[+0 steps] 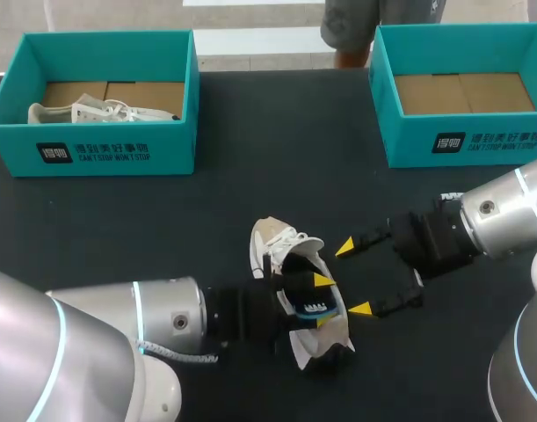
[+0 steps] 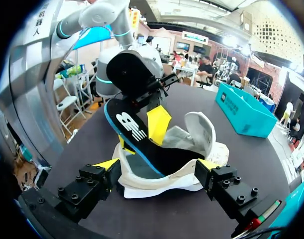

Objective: Take the shoe out of the shoebox, open the shoe tongue, remove and reinsert the insole, then place the shoe into the shoebox

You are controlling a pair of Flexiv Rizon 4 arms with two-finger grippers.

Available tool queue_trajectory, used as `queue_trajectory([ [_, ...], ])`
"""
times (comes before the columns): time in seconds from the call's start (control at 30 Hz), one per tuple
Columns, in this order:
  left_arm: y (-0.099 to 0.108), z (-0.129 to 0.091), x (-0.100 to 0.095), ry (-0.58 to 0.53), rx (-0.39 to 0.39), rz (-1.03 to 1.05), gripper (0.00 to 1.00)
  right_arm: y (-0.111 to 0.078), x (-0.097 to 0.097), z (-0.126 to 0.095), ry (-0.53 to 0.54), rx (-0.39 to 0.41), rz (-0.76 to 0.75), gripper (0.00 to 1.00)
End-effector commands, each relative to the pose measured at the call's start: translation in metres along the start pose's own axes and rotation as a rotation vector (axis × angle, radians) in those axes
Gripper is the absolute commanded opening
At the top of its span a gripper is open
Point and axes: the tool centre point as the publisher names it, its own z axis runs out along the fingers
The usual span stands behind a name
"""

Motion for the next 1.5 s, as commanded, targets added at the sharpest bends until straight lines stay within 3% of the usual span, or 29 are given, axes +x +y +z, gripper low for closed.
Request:
queue_trajectory([
  [0.03,0.004,0.0,0.006,0.012,-0.01,-0.019,0.36,0.001,0.0,0.001,-0.001,0.005,0.001,1.0],
  [0.2,0.015,0.002,0.014,0.032,-0.026,-0.047,0.33,0.001,0.0,0.001,-0.001,0.005,0.001,1.0],
  [0.37,0.021,0.002,0.015,0.045,-0.04,-0.052,0.19,0.001,0.0,0.001,-0.001,0.005,0.001,1.0],
  [0.43,0.025,0.002,0.015,0.059,-0.054,-0.054,0.0,0.001,0.0,0.001,-0.001,0.005,0.001,1.0],
  [0.57,0.029,0.002,0.015,0.102,-0.094,-0.04,0.0,0.001,0.0,0.001,-0.001,0.005,0.001,1.0],
  [0.87,0.036,0.004,0.006,0.076,-0.206,0.057,0.0,0.001,0.0,0.001,-0.001,0.005,0.001,1.0],
  [1.37,0.052,0.009,0.001,0.031,-0.244,0.077,0.0,0.001,0.0,0.001,-0.001,0.005,0.001,1.0],
  [1.43,0.048,0.01,-0.002,0.029,-0.242,0.085,0.31,0.001,0.0,0.001,-0.001,0.005,0.001,1.0],
  [1.47,0.045,0.01,-0.003,0.029,-0.241,0.086,0.42,0.001,0.0,0.001,-0.001,0.005,0.001,1.0],
  [1.5,0.042,0.009,-0.003,0.03,-0.242,0.09,0.45,0.001,0.0,0.001,-0.001,0.005,0.001,1.0],
])
